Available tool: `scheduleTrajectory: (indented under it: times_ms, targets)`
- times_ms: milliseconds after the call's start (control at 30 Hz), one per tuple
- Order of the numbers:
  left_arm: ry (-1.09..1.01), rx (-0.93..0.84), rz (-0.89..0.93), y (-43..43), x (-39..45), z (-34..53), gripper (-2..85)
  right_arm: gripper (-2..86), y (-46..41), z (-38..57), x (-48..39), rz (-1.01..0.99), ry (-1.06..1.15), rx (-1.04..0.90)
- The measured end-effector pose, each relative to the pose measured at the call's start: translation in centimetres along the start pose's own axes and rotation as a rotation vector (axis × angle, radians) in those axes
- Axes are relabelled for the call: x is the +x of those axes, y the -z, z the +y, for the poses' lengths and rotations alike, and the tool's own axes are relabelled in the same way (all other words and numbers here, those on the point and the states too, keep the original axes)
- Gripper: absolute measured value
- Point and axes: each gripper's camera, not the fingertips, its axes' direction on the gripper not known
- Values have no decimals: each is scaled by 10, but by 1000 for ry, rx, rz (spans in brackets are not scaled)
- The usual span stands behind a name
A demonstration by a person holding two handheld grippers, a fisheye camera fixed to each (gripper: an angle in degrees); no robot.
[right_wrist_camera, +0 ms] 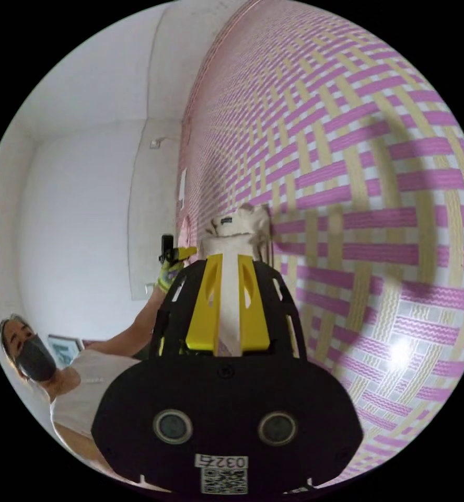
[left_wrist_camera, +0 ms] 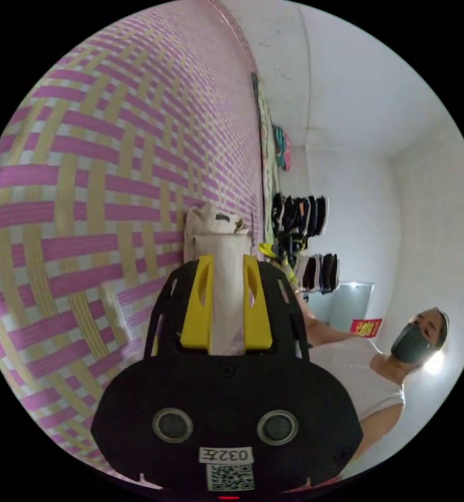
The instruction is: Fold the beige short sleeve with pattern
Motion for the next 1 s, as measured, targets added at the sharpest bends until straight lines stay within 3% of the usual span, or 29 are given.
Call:
scheduleTrajectory:
  times_ms: [67, 133, 267, 367, 433, 667, 833, 1000]
  targets:
    - [-45, 145, 43, 8, -6, 10, 27, 45, 8, 3, 8, 18, -34, 147]
    - [-120, 176, 32, 3, 0, 18, 15, 22, 7, 8, -1, 61, 35, 189]
    - [-165, 100, -86, -32, 2, 11, 0, -5, -29, 1, -18, 195, 185, 95]
    - [-125, 162, -260, -36, 0, 2, -9, -9, -43, -12, -19, 294, 180, 123]
    - [-100, 184, -241, -35, -9, -1, -9, -9, -47, -20, -10, 342, 133, 123]
    - [-103, 349, -176, -19, -10, 56, 0, 8, -39, 2, -21, 326, 176, 203]
    - [-115, 271, -255, -28, 2, 134, 48, 66, -28, 66, -19, 356, 149, 182]
    - [-78, 271, -249, -48, 6, 189, 81, 100, -36, 126, -2, 265, 48, 138]
